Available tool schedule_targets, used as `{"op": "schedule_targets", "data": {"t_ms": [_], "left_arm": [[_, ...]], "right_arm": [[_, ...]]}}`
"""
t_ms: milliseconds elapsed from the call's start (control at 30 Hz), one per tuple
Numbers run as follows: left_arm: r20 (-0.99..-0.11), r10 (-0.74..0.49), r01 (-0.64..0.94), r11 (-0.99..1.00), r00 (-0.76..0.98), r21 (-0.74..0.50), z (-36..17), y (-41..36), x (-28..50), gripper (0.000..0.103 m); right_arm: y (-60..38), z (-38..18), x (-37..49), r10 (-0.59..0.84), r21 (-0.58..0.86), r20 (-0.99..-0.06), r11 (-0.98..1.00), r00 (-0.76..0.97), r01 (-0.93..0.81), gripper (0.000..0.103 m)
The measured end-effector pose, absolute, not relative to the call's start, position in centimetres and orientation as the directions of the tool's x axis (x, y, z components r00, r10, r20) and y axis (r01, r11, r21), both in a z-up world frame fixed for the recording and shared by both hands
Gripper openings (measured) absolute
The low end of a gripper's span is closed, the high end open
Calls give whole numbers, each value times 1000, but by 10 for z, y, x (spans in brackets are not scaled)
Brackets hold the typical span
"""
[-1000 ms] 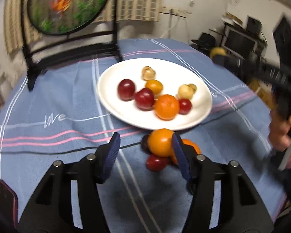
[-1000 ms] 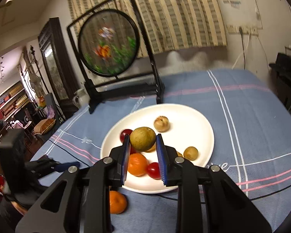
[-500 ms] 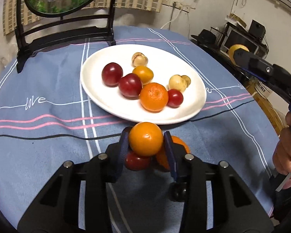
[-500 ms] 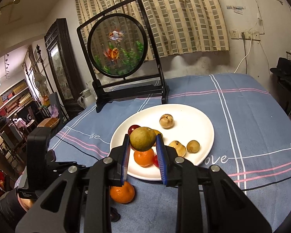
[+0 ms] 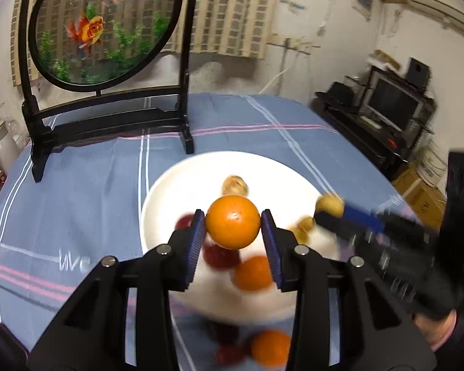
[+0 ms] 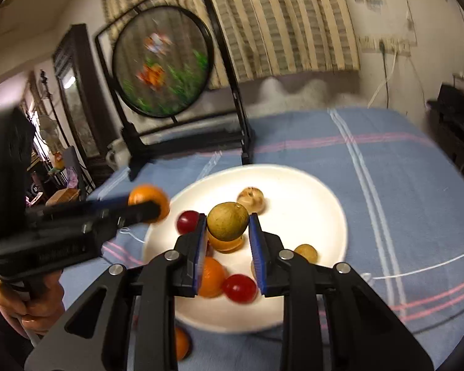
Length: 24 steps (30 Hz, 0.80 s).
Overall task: Organize fruits
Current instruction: 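Carry the greenish-yellow fruit and mandarin onto the plate and open both tools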
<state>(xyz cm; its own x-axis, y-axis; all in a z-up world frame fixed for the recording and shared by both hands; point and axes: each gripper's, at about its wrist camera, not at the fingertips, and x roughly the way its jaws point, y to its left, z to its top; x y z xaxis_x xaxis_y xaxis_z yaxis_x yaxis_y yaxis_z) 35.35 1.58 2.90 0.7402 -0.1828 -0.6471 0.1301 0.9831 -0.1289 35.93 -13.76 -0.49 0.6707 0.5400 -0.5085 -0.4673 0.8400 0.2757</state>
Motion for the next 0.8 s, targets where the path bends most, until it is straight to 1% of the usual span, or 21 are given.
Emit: {"op": "schedule_targets", "data": {"t_ms": [100, 267, 333, 367, 400, 433, 467, 500, 567, 667, 733, 800], "left_arm": [[-680, -132, 108, 991, 721, -78, 15, 10, 382, 38], [-708, -96, 73, 995, 700, -64, 1, 12, 401, 38], [-713, -72, 61, 997, 698, -41, -1, 10, 402, 39], [-708, -56, 52, 998, 704, -28, -1, 10, 400, 51], [-701, -31, 35, 999, 713, -10, 1, 11, 398, 61], [-684, -3, 12, 1000, 729, 8, 6, 11, 392, 75], [-663, 19, -8, 1000, 748, 20, 11, 13, 385, 79], [-649, 33, -17, 999, 760, 32, 18, 13, 377, 80], [-634, 46, -21, 999, 772, 48, 26, 14, 363, 88], [-603, 100, -53, 994, 791, 95, 35, 16, 333, 94], [-601, 112, -62, 993, 791, 104, 38, 17, 314, 97], [-614, 100, -63, 995, 783, 82, 36, 21, 292, 98]], "right_arm": [[-128, -21, 375, 528, 264, -558, 844, 640, -467, 27], [-125, -31, 381, 530, 248, -591, 837, 609, -488, 27], [-125, -32, 382, 529, 243, -595, 836, 605, -492, 30], [-125, -31, 382, 532, 244, -594, 834, 604, -495, 31], [-125, -30, 381, 533, 245, -594, 833, 602, -496, 40], [-127, -30, 380, 535, 248, -594, 833, 601, -495, 56], [-128, -27, 378, 541, 257, -588, 830, 602, -494, 62], [-130, -25, 376, 547, 264, -581, 827, 602, -497, 62], [-131, -19, 368, 548, 257, -576, 826, 606, -502, 62], [-133, -13, 349, 536, 236, -565, 834, 628, -499, 62], [-134, -11, 332, 545, 231, -557, 827, 627, -513, 62], [-136, -11, 317, 546, 217, -552, 824, 631, -524, 62]]}}
